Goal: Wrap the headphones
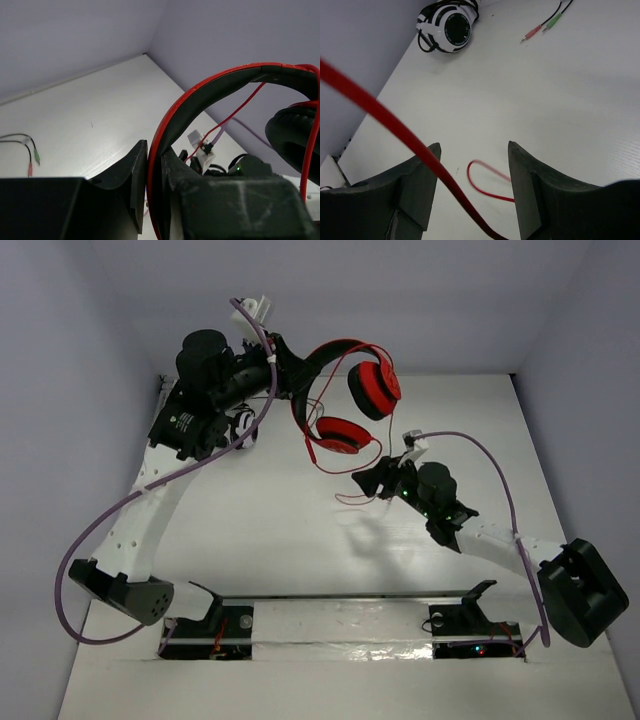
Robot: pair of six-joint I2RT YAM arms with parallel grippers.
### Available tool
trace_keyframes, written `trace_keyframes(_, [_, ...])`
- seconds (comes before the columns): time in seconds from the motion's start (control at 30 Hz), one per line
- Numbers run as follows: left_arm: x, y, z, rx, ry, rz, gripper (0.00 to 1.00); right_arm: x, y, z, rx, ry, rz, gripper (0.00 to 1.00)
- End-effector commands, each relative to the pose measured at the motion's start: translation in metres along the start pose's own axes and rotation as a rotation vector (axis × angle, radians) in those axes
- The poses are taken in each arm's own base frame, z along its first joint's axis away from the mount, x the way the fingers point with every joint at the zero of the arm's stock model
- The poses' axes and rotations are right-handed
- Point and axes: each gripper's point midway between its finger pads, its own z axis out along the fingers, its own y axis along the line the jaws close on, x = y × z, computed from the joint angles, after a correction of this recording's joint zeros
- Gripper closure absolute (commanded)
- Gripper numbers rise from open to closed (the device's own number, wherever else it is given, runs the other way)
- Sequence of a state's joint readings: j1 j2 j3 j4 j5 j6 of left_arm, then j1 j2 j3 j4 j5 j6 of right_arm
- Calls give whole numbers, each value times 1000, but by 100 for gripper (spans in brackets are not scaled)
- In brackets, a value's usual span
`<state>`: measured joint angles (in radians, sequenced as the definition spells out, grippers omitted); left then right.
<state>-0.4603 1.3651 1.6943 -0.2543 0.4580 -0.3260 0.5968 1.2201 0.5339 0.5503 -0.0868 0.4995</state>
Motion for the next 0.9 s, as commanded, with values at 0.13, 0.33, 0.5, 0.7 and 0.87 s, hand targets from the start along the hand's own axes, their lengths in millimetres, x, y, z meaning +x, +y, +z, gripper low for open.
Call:
trace_keyframes(0.13, [-58, -17, -11, 18, -141, -22, 100, -14, 15, 7, -81, -69, 12, 39])
trace_keyframes(0.33, [-81, -19, -18, -13, -192, -18, 100, -6, 11, 8, -74, -51, 44, 45])
trace_keyframes(0.5, [-95, -20, -22, -22, -217, -10, 100, -5, 12, 0, -64, -40, 73, 53])
trace_keyframes(0.7, [-90, -15, -15, -18, -227, -45, 100, 12, 18, -2, -119, 21, 100, 45])
trace_keyframes(0.87, [-96, -5, -17, -77, -251, -40, 100, 31, 17, -1, -134, 82, 133, 59])
